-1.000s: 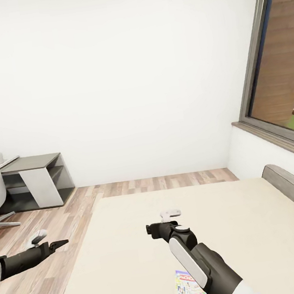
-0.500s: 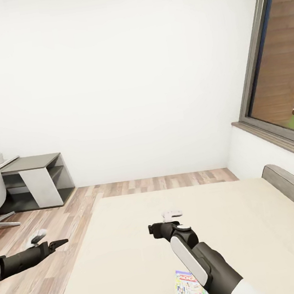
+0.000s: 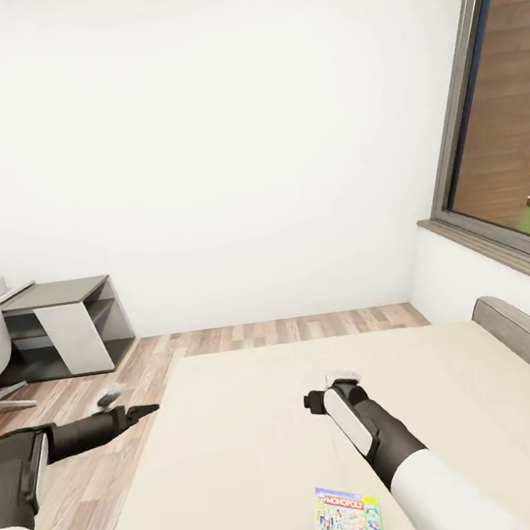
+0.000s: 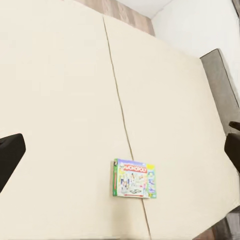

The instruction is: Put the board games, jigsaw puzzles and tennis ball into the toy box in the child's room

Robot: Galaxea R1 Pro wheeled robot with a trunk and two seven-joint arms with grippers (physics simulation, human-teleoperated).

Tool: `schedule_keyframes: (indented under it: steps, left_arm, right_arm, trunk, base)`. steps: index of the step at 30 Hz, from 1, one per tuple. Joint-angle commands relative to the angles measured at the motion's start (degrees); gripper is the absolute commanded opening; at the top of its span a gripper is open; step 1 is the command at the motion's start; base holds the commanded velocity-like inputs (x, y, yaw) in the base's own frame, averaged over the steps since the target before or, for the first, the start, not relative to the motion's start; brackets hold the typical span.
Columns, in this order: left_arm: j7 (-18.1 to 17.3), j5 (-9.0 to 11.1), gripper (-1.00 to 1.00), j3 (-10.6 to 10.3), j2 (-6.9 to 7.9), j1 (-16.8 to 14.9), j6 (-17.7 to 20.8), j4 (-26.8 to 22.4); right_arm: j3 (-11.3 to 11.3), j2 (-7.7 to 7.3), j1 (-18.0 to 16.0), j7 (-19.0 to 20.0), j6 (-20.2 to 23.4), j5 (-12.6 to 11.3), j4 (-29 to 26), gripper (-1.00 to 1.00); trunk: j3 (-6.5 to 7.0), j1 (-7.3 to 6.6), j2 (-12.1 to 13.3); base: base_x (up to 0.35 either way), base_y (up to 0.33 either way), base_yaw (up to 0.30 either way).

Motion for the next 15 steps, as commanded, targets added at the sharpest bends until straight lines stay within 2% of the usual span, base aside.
schedule_keyframes:
  steps: [1,3,6,7,11,15]
  left_arm:
    - [1.1,-0.7,1.0,-0.9,-0.87,-0.1,0.2,-0.2]
    - [5.7,-0.6,1.0,-2.2,-1.77,-0.1,-0.4,-0.2]
    - [9.2,-0.3,1.0,-2.6,-2.07,-0.1,-0.7,-0.2]
    - [10.8,-0.2,1.0,-2.8,-2.17,-0.1,-0.9,-0.2]
    - [13.1,-0.1,1.0,-2.9,-2.16,-0.1,-1.1,-0.3]
    - [13.6,-0.1,1.0,-2.9,-2.14,-0.1,-1.1,-0.3]
  right_arm:
    - [0.0,0.0,-0.5,-0.7,0.2,-0.5,0.5,1.0]
    - [-0.2,0.0,-0.9,-0.7,0.3,-0.4,1.1,1.0]
    - [-0.4,0.0,-1.0,-0.6,0.4,-0.7,1.2,1.0]
    - [-0.5,-0.55,-1.1,-0.4,0.5,-0.8,1.3,1.0]
    - [-0.8,-1.62,-1.1,-0.3,0.6,-0.9,0.9,1.0]
    - [-0.9,-1.82,-1.1,-0.4,0.7,-0.9,0.8,1.0]
  trunk:
    - [-0.14,0.04,-0.1]
    - [-0.14,0.04,-0.1]
    - [-0.14,0.04,-0.1]
    - [-0.14,0.04,-0.1]
    - [-0.14,0.04,-0.1]
    - [-0.14,0.04,-0.1]
  base:
    - [0.0,0.0,0.0]
    - [0.0,0.0,0.0]
    - [0.0,0.0,0.0]
    - [0.0,0.0,0.0]
    - [0.0,0.0,0.0]
    - [0.0,0.0,0.0]
